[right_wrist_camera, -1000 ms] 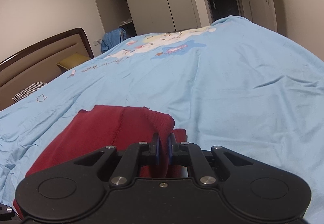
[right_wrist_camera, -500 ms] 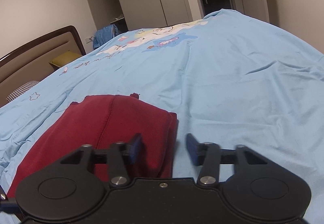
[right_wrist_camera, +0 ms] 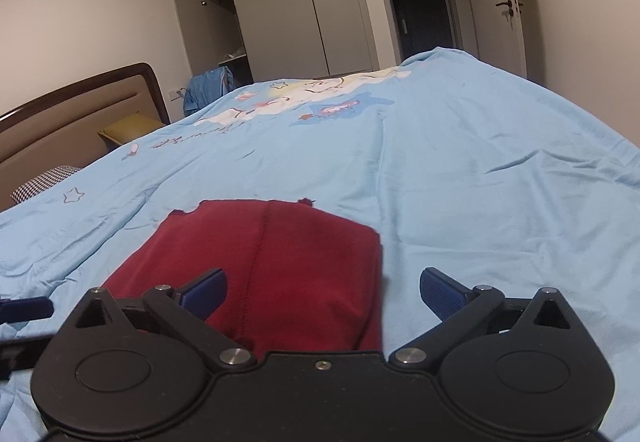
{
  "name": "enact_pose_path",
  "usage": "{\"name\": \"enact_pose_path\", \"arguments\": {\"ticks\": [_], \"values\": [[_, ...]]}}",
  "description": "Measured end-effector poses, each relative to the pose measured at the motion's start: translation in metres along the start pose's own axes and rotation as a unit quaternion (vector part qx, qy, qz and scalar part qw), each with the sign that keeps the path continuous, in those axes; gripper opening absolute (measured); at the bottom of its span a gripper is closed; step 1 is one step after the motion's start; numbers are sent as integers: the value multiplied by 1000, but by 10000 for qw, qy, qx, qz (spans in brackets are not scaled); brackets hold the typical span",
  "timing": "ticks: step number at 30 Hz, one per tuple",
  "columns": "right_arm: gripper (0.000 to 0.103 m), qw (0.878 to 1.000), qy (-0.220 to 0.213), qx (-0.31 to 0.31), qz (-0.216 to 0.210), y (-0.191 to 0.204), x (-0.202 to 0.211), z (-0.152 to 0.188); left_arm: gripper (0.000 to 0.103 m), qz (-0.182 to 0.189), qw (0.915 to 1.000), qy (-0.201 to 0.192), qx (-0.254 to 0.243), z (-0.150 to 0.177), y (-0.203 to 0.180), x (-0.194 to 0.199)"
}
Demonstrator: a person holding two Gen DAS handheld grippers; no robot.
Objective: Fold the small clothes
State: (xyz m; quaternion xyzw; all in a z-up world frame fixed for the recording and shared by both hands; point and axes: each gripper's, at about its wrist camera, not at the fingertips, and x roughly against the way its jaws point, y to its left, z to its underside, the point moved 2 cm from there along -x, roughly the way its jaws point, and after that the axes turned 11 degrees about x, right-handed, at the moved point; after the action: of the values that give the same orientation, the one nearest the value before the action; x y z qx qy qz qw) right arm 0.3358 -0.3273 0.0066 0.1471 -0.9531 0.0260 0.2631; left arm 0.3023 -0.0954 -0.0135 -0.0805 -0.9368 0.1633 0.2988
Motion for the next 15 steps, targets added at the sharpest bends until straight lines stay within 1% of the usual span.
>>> {"name": "enact_pose_path", "arguments": {"ticks": [2,6,9,12,15], "values": [[102,9999,34,103,42,9,3,3,103,-71,9998,106,182,-2,10,-4],[102,9991,86,331,259,22,9,14,103,-177,9991,286,276,1,25,-6],[102,9990,169,248,335,23,14,24,103,-253,9983,418,304,8,34,-6],[102,9990,276,98,350,21,21,38,103,-413,9974,554,215,15,39,-11],[102,9977,373,33,562,17,27,52,103,-430,9966,654,247,20,45,-15]]}}
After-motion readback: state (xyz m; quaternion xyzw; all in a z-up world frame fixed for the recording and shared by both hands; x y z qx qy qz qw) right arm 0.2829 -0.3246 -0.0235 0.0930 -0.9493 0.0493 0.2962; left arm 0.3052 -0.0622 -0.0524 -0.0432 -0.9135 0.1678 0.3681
